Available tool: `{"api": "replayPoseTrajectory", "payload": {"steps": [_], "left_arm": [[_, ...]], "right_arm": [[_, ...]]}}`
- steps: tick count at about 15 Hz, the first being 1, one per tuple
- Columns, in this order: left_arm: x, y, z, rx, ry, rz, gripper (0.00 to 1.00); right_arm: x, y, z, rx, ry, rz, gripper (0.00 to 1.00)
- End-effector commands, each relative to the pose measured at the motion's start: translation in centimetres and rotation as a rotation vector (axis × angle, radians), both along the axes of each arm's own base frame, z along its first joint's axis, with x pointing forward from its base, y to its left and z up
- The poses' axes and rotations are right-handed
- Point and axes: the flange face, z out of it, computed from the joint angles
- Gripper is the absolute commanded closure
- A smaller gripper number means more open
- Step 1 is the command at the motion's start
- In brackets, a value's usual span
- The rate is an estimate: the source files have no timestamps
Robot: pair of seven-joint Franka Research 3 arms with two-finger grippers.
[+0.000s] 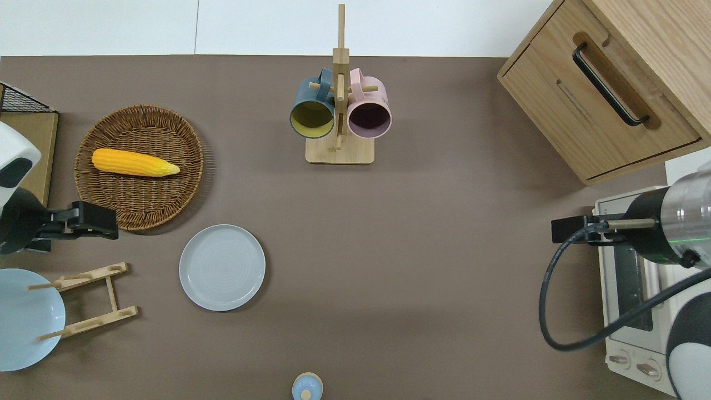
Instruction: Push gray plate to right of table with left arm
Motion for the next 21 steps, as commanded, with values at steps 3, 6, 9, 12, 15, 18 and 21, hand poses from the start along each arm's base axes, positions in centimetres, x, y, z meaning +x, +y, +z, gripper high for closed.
{"api": "replayPoseTrajectory", "payload": {"steps": [3,6,9,12,15,18,21], "left_arm": [[-0.5,0.0,0.7,0.015,-0.020,-0.004,0.01],[-0.6,0.0,0.7,0.016,-0.019,-0.001,0.01],[-0.9,0.1,0.1,0.016,-0.005,-0.003,0.01],[-1.0,0.1,-0.3,0.017,0.003,0.003,0.01],[-0.9,0.4,-1.8,0.017,0.024,0.008,0.01],[-0.7,0.6,-4.2,0.016,0.032,0.016,0.01],[-0.5,1.4,-6.5,0.016,0.058,0.029,0.01]], "right_arm": [[-0.8,0.0,0.0,0.009,0.003,-0.021,0.005],[-0.8,0.0,0.0,0.009,0.003,-0.021,0.005],[-0.8,0.0,0.0,0.009,0.003,-0.021,0.005],[-0.8,0.0,0.0,0.009,0.003,-0.021,0.005],[-0.8,0.0,0.0,0.009,0.003,-0.021,0.005],[-0.8,0.0,0.0,0.009,0.003,-0.022,0.005],[-0.8,0.0,0.0,0.009,0.003,-0.021,0.005]]}}
